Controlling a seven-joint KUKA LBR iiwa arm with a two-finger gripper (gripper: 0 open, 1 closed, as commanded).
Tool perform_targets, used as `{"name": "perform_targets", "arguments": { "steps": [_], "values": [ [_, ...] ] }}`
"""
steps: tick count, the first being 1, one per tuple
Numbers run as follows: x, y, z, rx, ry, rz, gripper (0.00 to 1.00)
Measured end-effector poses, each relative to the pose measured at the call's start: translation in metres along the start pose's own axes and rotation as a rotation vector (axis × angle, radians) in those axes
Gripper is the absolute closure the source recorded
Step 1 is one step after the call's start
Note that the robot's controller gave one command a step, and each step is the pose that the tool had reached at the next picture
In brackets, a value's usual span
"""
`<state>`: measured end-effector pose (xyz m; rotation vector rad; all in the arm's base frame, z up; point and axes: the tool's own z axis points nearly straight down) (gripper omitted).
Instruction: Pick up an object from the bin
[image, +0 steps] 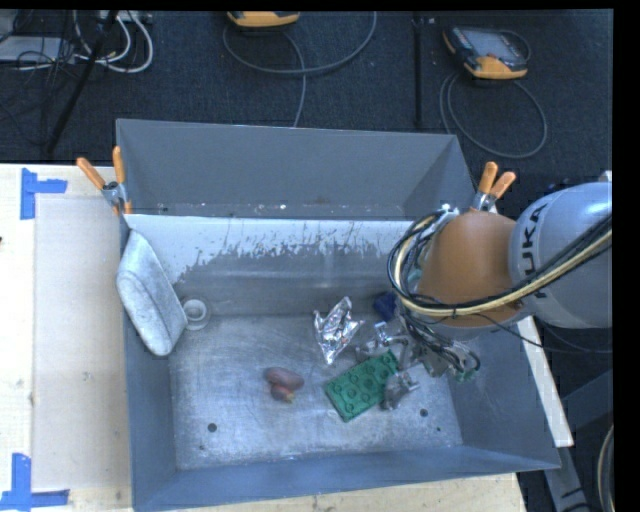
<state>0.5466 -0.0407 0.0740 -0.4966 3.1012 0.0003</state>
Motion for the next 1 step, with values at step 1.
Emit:
{"name": "perform_targets", "arguments": {
  "steps": [1],
  "values": [
    [-0.0025, 0.0003, -0.0945, 0.003, -0.006, 0.001, 1.0]
  ]
}}
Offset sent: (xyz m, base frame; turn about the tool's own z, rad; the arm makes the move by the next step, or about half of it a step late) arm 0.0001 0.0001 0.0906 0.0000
